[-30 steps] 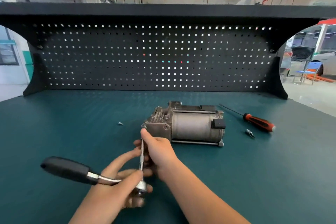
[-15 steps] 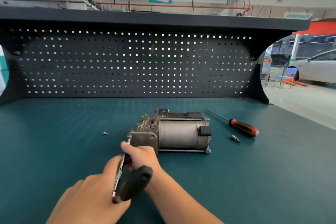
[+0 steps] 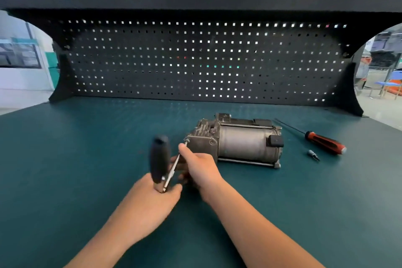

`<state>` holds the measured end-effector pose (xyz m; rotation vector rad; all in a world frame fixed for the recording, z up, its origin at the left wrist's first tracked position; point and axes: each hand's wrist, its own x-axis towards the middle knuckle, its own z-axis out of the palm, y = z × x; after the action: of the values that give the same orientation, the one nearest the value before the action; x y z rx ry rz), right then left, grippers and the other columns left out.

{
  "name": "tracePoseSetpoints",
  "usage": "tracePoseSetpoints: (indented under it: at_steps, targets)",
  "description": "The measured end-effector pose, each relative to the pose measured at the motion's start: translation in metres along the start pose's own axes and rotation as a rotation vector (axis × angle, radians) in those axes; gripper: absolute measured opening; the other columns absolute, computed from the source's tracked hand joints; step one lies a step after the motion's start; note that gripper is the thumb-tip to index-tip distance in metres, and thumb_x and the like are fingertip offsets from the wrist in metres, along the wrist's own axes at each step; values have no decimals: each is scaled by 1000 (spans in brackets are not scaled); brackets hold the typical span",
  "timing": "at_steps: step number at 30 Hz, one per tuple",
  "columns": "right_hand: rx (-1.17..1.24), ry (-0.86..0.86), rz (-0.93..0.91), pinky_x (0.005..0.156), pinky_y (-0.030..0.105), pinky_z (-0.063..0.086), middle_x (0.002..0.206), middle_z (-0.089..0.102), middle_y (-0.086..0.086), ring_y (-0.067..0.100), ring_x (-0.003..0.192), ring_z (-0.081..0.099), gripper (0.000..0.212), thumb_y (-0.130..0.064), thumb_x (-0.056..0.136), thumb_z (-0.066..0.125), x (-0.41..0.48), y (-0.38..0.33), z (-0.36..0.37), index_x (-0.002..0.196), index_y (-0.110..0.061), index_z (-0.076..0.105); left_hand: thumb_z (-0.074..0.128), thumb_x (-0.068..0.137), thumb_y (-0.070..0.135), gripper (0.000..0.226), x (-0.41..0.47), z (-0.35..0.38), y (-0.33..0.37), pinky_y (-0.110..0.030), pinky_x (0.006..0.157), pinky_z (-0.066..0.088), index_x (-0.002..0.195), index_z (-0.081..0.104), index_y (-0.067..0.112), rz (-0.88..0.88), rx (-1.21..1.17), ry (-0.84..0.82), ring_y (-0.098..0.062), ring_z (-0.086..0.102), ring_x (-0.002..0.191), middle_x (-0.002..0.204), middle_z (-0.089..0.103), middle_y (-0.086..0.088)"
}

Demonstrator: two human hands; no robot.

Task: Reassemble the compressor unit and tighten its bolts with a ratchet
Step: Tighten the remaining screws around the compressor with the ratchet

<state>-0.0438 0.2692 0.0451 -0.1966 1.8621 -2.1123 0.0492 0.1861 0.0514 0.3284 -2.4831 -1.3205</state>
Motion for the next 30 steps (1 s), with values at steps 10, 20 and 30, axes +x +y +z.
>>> tracePoseSetpoints:
  at_steps: [10,20,30]
  targets:
    - [78,41,23,43,14,33,51,61,-5,7,42,46,25,-27,86,64,2,-5,1,66,-11,60,48,91,33,16,9,-10,8,-23,54,41,104,48,24,228,427,-29,-11,59,64,66,58,6]
    - [117,19,43,54,20,36,58,67,-4,3,41,53,26,-29,91,54,3,1,4,73,-12,62,46,90,7,13,3,3,-1,-10,29,26,96,57,3,-501,-1245,-167,-5,35,30,50,48,-1]
    - [-2,53,-25,38,12,34,45,55,-8,2,34,49,27,-31,86,63,5,1,1,71,-7,63,43,92,37,63,7,9,4,-28,66,35,144,12,18,377,965,43,-21,59,96,108,55,2]
